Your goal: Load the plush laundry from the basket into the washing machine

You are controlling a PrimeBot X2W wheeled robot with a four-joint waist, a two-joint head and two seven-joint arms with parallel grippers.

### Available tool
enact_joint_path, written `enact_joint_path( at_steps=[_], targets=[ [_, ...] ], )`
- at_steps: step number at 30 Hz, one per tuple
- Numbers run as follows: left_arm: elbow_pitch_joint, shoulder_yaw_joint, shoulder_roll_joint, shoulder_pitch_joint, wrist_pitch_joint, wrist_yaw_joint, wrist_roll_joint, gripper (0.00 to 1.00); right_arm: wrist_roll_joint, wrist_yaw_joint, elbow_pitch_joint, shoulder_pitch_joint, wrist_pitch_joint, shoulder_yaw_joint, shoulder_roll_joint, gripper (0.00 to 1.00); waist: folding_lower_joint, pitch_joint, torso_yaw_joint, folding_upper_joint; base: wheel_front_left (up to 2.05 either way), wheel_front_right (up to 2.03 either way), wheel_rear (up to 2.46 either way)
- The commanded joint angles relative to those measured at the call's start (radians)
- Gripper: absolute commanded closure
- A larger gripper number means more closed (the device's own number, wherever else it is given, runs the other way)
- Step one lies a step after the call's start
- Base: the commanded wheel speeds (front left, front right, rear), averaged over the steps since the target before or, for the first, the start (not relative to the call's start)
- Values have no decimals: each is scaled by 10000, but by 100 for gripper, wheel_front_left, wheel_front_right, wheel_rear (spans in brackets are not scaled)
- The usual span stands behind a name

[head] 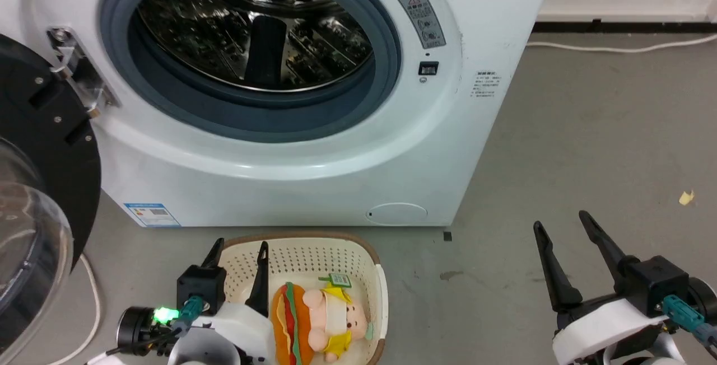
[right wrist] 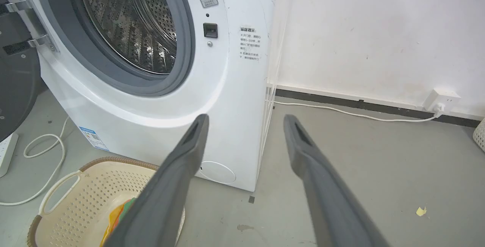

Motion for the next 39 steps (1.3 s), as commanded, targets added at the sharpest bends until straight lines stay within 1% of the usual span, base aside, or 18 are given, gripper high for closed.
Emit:
enact_joint_path(
  at_steps=[1, 7, 14, 22, 32, 39],
  targets=[
    [235, -94, 93, -302, 10, -43, -57, 0, 81, -2, -105, -186, -108, -14, 11, 0, 0, 240, -123, -1, 0, 0, 0],
    [864, -172, 158, -748, 102, -134, -148, 0, 222, -3, -180, -313, -213, -17, 13, 0, 0, 692, -296, -1, 0, 0, 0],
    [1766, -362, 287, -1438, 281, -371, -374, 0, 474, -3, -296, -528, -359, -15, 16, 0, 0, 1383, -565, -1, 0, 0, 0],
    [2979, -595, 761, -2192, 533, -483, -513, 0, 802, -4, -431, -781, -525, 110, 18, 0, 0, 2231, -892, -1, 0, 0, 0],
    [4370, -872, 1254, -3115, 789, -507, -606, 0, 1147, -5, -627, -1053, -733, 147, 22, 0, 0, 3288, -1226, -1, 0, 0, 0],
    [5220, -1172, 1555, -3885, 1158, -504, -600, 0, 1388, -5, -751, -1253, -879, 202, 24, 0, 0, 4018, -1485, -1, 0, 0, 0]
  ],
)
